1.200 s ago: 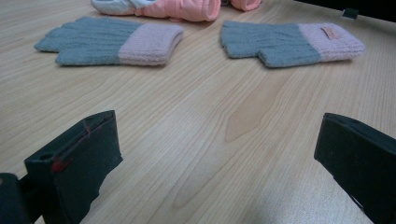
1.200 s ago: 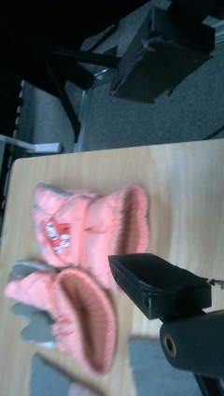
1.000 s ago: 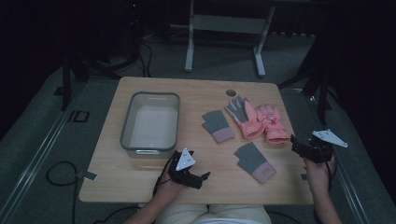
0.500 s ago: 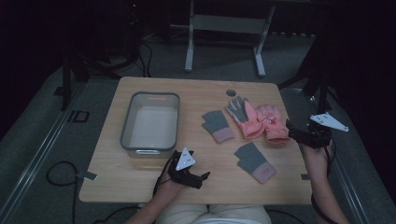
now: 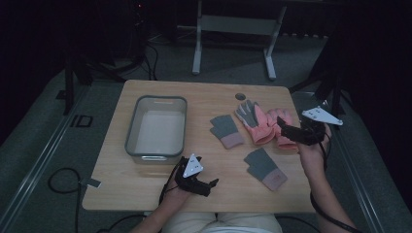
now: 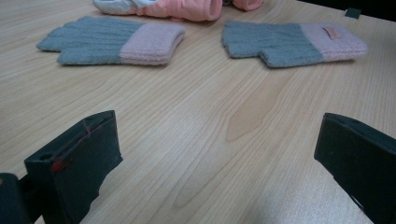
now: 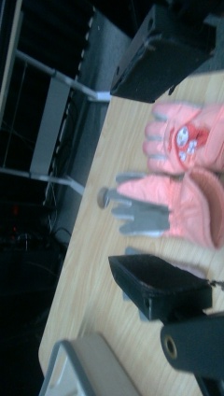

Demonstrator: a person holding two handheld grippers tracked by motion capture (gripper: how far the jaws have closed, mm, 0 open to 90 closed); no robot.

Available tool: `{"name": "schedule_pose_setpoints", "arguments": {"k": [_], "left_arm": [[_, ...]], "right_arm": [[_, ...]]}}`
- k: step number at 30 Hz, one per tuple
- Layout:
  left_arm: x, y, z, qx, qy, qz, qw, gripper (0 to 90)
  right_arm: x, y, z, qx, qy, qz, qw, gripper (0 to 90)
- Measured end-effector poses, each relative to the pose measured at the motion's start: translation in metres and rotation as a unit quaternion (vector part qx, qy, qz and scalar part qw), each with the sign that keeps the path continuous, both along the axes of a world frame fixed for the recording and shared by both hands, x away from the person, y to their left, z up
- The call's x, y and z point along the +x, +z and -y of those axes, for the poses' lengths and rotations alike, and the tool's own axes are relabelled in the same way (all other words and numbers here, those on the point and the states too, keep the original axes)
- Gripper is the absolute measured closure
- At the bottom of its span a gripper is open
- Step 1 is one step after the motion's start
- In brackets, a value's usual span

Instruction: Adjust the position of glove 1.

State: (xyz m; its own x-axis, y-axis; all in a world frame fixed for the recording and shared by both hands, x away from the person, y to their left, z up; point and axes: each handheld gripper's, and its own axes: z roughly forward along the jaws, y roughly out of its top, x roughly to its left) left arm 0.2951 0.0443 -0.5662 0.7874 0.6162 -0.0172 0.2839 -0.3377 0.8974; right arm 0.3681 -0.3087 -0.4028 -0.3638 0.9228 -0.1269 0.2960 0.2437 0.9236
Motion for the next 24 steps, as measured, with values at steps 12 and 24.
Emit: {"name": "schedule_pose_setpoints", "arguments": {"k": [12, 24], "left_arm": [[0.0, 0.0, 0.0, -0.002, -0.002, 0.0, 1.0, 0.0], [0.0, 0.0, 0.0, -0.001, -0.003, -0.001, 1.0, 0.0]], "right_arm": [[0.018, -0.01, -0.033, 0.014, 0.071, -0.05, 0.9961, 14.5], [0.038, -0.038, -0.072, 0.001, 0.141, -0.105, 0.9844, 10.6]]}}
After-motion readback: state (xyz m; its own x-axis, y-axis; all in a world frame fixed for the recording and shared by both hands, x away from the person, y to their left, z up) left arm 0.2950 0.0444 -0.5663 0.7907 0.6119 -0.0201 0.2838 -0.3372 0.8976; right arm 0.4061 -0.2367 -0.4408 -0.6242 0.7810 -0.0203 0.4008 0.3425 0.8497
